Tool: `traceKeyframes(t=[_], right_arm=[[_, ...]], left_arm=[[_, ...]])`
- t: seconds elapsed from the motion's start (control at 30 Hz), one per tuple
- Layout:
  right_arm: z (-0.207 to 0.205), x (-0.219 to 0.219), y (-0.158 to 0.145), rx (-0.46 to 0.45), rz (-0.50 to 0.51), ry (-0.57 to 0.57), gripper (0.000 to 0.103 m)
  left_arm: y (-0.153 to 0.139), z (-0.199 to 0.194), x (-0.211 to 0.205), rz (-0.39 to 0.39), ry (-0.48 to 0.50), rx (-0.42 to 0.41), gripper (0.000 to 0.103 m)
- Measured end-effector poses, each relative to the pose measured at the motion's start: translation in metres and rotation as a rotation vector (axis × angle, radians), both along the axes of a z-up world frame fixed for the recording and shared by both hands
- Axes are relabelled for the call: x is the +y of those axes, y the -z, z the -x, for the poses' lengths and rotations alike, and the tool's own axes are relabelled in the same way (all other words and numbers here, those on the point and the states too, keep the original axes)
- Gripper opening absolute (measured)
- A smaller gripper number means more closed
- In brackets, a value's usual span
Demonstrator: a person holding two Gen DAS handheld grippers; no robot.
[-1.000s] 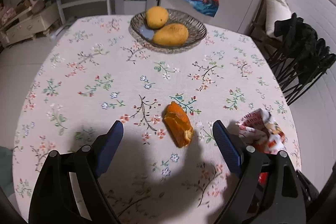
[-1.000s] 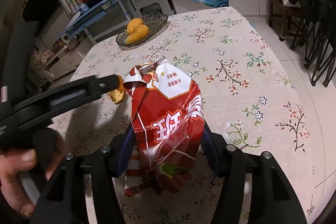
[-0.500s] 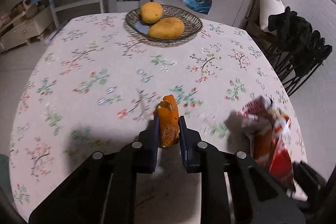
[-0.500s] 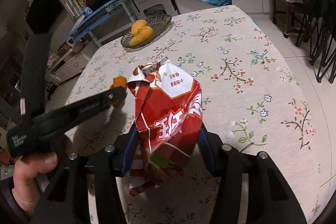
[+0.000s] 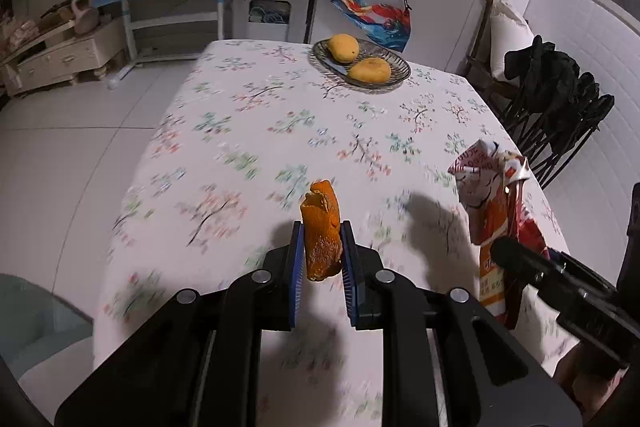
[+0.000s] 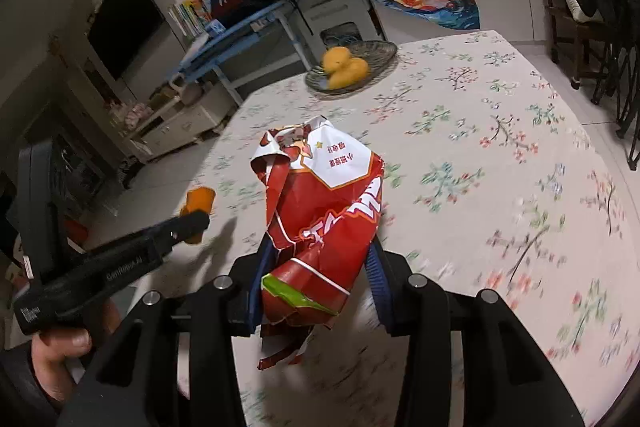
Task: Collect trash
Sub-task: 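Carry the red chip bag and orange peel over the yellow basin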
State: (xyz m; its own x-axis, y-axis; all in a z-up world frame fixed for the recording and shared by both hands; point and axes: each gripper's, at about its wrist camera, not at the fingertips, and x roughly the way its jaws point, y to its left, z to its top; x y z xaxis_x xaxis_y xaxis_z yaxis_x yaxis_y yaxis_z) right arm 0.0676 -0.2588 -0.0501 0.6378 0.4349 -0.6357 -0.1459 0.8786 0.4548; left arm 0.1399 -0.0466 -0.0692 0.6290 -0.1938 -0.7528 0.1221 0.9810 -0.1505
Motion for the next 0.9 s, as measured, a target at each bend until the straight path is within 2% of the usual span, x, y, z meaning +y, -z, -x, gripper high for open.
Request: traceKeyframes(t=[0.13, 0.5, 0.9], right_arm=[[0.021, 0.008, -0.004, -0.022, -0.030, -0.010, 0.043], [0.076, 0.014, -0.014, -0.086, -0.025, -0.022, 0.043], [0.116, 0.034, -0.006, -0.059, 0.011, -0.060, 0.044]], left_arm=[[-0.005, 0.031, 0.008, -0.001, -0.009, -0.028, 0.017], [-0.021, 0.096, 0.019, -0.048, -0.009, -0.121, 0.017], [-0.027, 0.143, 0.027, -0.061, -0.004, -0.167, 0.017]])
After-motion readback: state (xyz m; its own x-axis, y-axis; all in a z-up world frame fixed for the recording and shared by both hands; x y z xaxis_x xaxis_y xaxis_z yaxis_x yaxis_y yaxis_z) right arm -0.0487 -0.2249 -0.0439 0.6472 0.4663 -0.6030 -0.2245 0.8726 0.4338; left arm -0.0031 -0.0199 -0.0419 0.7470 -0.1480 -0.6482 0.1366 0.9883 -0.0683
